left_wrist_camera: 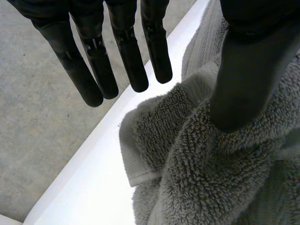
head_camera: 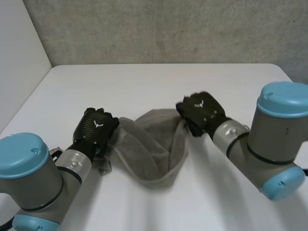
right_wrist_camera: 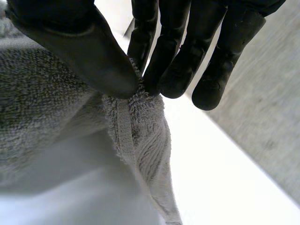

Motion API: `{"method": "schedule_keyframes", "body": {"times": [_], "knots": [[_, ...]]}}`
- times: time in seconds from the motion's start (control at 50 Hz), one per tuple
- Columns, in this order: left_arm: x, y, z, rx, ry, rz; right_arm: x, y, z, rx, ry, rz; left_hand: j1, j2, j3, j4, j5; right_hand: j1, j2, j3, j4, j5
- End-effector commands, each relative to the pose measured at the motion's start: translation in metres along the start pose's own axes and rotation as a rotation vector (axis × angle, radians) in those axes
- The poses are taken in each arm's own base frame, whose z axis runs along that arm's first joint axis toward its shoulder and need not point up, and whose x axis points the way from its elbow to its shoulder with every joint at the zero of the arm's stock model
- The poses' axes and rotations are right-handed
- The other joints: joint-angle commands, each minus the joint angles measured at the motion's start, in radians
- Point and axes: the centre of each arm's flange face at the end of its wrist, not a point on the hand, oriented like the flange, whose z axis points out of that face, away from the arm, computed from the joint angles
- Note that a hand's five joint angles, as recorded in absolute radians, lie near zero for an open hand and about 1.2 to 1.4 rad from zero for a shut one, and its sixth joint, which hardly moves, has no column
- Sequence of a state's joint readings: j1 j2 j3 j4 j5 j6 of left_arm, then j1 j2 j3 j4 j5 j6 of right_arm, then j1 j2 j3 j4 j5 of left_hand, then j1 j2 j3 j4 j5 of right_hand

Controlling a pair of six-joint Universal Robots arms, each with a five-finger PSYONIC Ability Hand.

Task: Fold the towel.

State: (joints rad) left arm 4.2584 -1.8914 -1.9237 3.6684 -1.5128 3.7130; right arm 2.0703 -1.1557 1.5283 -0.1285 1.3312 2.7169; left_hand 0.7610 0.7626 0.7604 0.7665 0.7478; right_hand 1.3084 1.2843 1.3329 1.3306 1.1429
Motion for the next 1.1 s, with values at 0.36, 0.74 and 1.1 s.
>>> {"method": "schedule_keyframes", "body": {"times": [0.36,0.74,1.1], "knots": [[-0.010,-0.012,0.002,0.043,-0.036,-0.003,0.025,0.054,-0.010,-0.124,0.041,0.002,-0.122,-0.123,-0.121,-0.127,-0.283,0.088,0.112,0.063,0.066,0.079],[0.002,0.013,0.018,-0.004,-0.017,0.002,0.021,0.055,-0.009,-0.119,0.032,0.003,-0.178,-0.179,-0.177,-0.183,-0.339,0.088,0.112,0.063,0.066,0.079],[-0.003,0.027,0.032,0.002,-0.050,-0.003,0.020,0.055,-0.009,-0.121,0.031,0.003,0.161,0.160,0.162,0.156,0.000,0.088,0.112,0.063,0.066,0.079]]}}
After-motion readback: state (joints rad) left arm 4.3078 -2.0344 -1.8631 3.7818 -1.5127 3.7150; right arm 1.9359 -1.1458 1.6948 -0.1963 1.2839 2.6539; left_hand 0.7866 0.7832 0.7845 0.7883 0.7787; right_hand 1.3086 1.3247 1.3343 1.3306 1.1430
